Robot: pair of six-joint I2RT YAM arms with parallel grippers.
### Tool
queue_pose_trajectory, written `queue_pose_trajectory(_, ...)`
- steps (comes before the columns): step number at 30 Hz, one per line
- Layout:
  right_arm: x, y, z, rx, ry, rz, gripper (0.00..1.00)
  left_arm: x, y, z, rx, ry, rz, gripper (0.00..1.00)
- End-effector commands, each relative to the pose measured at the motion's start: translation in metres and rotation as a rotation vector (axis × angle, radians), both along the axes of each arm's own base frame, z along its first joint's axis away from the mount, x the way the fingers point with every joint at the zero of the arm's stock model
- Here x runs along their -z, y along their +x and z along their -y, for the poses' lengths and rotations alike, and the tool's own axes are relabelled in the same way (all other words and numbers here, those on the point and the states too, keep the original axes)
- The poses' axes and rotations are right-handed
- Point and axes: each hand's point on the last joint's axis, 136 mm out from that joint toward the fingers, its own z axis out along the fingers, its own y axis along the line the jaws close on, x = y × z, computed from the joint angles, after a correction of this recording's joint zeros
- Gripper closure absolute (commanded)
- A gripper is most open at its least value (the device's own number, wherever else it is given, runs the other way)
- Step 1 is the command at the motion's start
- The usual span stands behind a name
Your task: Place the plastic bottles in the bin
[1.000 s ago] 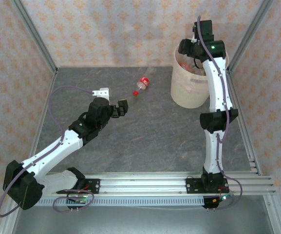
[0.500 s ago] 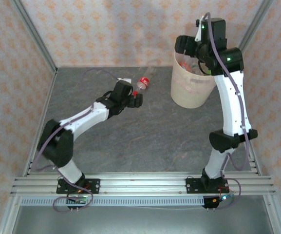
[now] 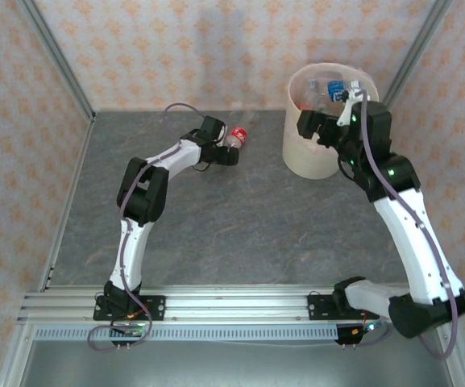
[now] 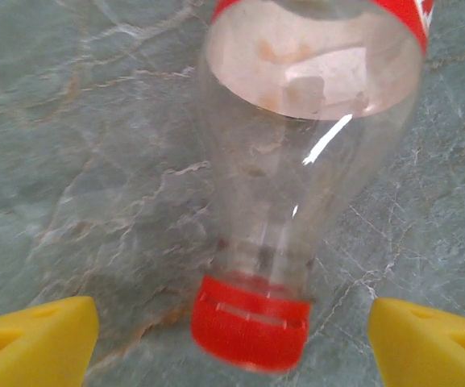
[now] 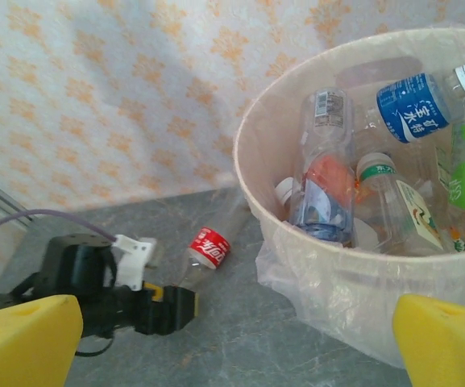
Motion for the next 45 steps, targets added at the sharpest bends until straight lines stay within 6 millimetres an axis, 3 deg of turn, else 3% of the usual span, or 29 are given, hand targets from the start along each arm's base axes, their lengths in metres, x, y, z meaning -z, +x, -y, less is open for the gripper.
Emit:
queue_pose_trajectory(1,-0.020,-0.001,-0.004,-0.018,0.070,0.116,0.01,-0.004,-0.005,0.023,0.120,-0.061,-0.037,0.17)
queue_pose_trajectory(11,-0.008,-0.007,0.000,-0.015,0.035,0.083,0.01,0.013,0.003,0.027,0.133,-0.058,-0.051,0.31)
queue_pose_trajectory(17,-0.006,-0.010,0.001,-0.013,0.031,0.082,0.01,0.007,0.006,0.024,0.116,-0.047,-0.030,0.53)
queue_pose_trajectory(23,0.004,-0.011,-0.008,-0.061,0.050,0.072,0.01,-0.010,-0.005,0.018,0.115,-0.037,-0.006,0.76)
queue_pose_trajectory(28,0.009,-0.012,-0.036,-0.194,0.172,0.070,0.01,-0.046,-0.027,0.020,0.123,-0.084,0.060,1.00)
queue_pose_trajectory(33,0.024,-0.010,-0.072,-0.341,0.321,0.027,0.01,-0.096,-0.069,0.032,0.150,-0.138,0.155,1.00)
queue_pose_trajectory(41,0.042,0.009,-0.069,-0.216,0.453,0.005,0.01,-0.189,-0.155,0.062,0.219,-0.338,0.336,1.00)
queue_pose_trajectory(45,0.031,0.005,-0.090,-0.334,0.532,-0.001,0.01,-0.225,-0.194,0.068,0.334,-0.452,0.389,1.00)
